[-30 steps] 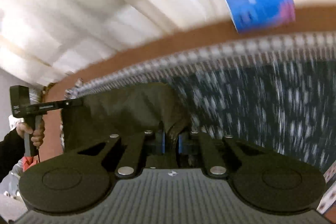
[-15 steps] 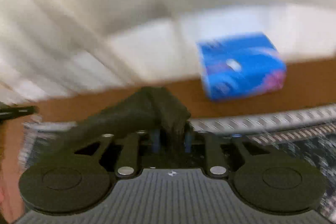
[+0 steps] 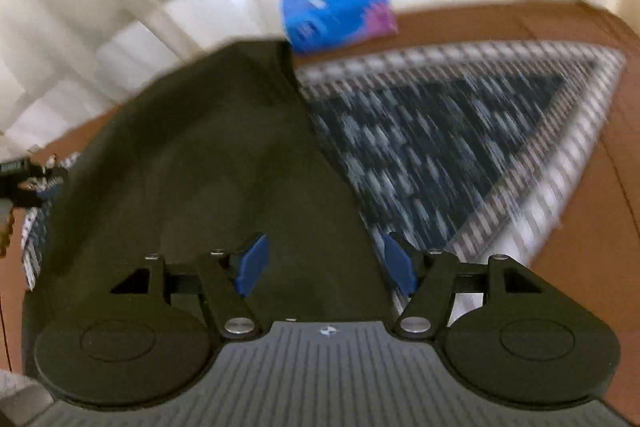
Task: Fold clothes
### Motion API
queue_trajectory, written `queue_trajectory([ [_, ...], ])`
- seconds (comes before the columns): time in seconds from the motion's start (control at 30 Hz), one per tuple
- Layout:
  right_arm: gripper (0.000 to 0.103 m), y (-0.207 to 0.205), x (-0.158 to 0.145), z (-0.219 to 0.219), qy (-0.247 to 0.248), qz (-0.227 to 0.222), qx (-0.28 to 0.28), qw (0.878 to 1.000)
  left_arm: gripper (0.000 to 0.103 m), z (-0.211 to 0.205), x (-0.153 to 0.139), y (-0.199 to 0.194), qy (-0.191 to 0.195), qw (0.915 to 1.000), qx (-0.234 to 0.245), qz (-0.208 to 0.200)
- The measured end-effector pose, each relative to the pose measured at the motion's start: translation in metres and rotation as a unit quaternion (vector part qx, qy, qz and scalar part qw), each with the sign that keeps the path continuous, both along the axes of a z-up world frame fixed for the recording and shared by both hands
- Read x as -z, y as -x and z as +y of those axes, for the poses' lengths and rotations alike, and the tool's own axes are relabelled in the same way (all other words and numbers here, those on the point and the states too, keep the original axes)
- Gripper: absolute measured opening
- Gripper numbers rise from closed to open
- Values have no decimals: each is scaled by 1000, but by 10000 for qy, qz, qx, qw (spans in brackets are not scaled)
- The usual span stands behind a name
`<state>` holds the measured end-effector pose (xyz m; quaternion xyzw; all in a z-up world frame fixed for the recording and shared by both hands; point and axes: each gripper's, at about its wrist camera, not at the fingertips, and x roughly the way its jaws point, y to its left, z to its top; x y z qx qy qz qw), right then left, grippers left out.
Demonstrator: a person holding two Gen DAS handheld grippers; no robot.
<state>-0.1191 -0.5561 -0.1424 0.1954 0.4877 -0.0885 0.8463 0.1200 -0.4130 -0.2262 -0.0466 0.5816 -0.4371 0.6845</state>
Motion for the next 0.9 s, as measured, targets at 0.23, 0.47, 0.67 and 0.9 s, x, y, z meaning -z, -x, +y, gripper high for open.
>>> queue_trajectory([
  [0.23, 70, 60, 15, 5, -399, 430, 350, 9977, 3, -8, -9, 16, 57, 9979, -60, -635],
  [0.47, 70, 76, 22, 10, -572, 514, 513, 9957, 3, -16, -46, -9, 202, 9914, -319, -1256],
  [0.67, 70, 76, 16, 16, -589, 400, 496, 9962, 42, -46, -39, -25, -627, 9833, -350, -1674],
  [0.9, 71, 95, 1, 28, -681, 150, 382, 9968, 70, -4, -90, 41, -140, 9836, 217, -1784],
])
